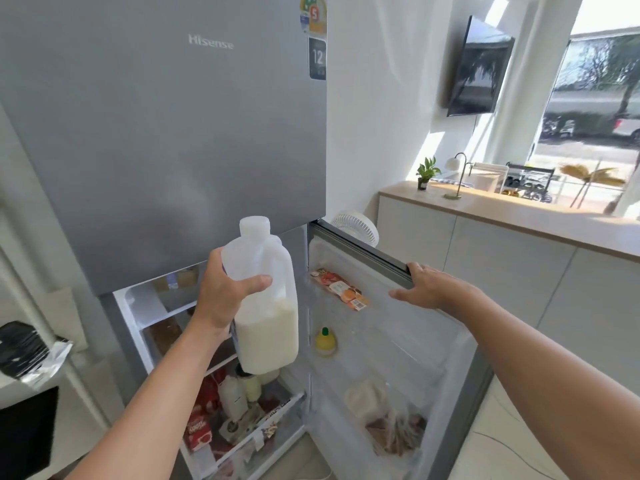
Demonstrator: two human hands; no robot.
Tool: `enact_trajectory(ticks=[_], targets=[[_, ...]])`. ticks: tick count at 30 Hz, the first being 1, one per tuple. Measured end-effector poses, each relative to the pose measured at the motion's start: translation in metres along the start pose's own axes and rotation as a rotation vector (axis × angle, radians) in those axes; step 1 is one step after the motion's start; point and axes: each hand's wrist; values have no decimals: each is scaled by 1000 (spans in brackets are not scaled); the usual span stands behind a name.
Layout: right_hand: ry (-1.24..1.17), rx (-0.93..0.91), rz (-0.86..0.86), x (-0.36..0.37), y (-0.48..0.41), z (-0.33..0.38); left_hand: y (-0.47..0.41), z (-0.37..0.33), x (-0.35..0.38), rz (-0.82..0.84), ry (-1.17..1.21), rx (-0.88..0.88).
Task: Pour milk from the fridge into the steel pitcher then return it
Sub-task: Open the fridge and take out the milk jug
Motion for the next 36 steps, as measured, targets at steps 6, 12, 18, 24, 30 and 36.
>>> enact_trajectory(ticks=[6,12,18,24,30,36], targets=[[5,-43,55,5,4,31,9,-2,-30,-46,5,7],[99,-122,76,13,6,73,35,-15,-62,-75,-1,44],[126,-275,56,22,13,128,65,-30,-99,-122,-7,78],[153,-422,-125,44,13,199,93,-42,-144,-167,10,58],[-47,-650,-383,72,6,248,116,-48,-191,-257,20,48],[-50,-927,-243,103,-10,290,125,-43,-227,-352,-10,26]])
Point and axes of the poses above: each hand's wrist, its own y-axis away from the middle knuckle, its own x-axis out of the palm, z = x × y, and after that the axes turned 14 degrees about -x, right-handed
